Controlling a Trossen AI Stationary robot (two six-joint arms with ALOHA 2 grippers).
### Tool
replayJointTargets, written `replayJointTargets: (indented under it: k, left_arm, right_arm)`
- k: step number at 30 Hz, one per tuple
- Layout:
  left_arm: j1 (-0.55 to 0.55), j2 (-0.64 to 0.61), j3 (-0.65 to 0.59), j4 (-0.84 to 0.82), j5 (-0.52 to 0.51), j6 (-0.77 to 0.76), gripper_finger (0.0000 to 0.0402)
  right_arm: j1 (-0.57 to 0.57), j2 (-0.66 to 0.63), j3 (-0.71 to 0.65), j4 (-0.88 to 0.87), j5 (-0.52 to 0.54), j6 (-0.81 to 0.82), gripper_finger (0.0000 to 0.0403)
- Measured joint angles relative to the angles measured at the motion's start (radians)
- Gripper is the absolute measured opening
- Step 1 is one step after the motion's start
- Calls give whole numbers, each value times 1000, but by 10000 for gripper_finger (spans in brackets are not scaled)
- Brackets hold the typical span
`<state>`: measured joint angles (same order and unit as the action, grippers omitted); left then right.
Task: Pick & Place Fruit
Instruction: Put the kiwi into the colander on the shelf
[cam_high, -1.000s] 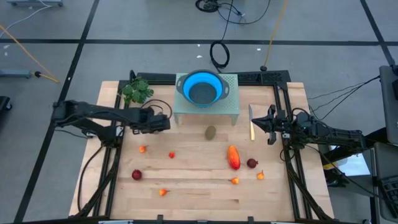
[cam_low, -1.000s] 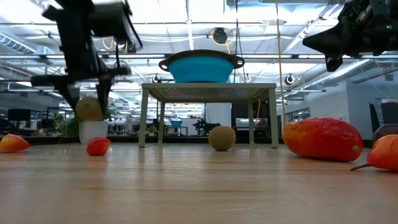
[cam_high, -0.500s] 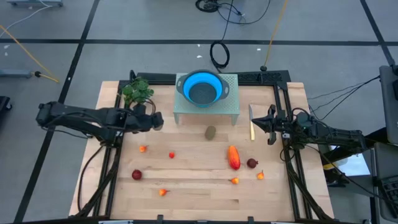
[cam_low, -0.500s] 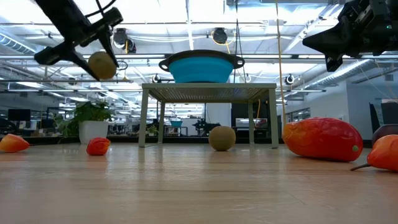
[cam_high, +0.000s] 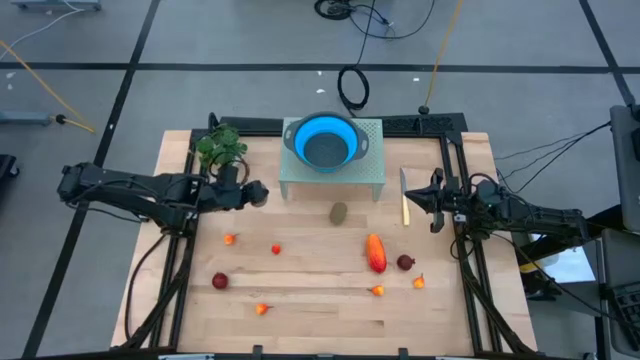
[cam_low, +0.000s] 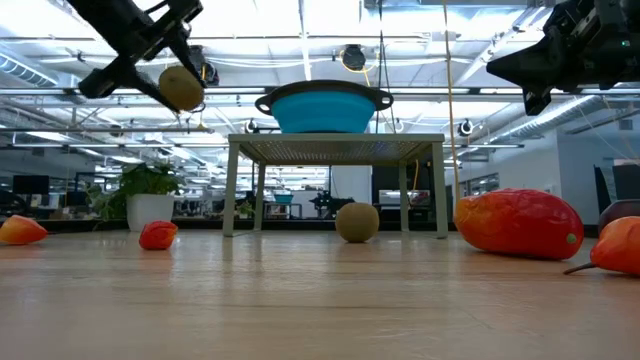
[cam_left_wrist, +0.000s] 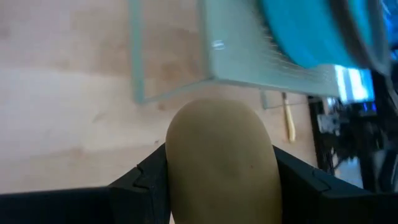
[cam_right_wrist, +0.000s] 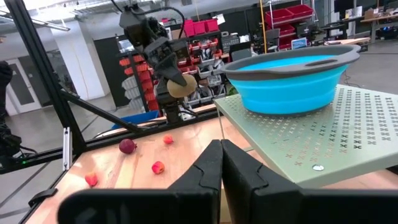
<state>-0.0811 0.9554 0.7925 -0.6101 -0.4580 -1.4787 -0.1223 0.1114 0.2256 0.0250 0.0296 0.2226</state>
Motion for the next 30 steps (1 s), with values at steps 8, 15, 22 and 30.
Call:
replayJointTargets:
  k: [8,15,22,30]
  left_arm:
    - [-6,0,0,350,-8,609,195]
    - [-39,0,0,661,-16,1119,195]
    - [-45,0,0,802,-57,1424,195]
    - [-46,0,0,861,-57,1683,196]
  right_arm:
    - [0,0,0,0,0,-3,0]
    - [0,0,0,0,0,-3,0]
    - [0,0,0,0,0,-4,0]
    - [0,0,0,0,0,-4,0]
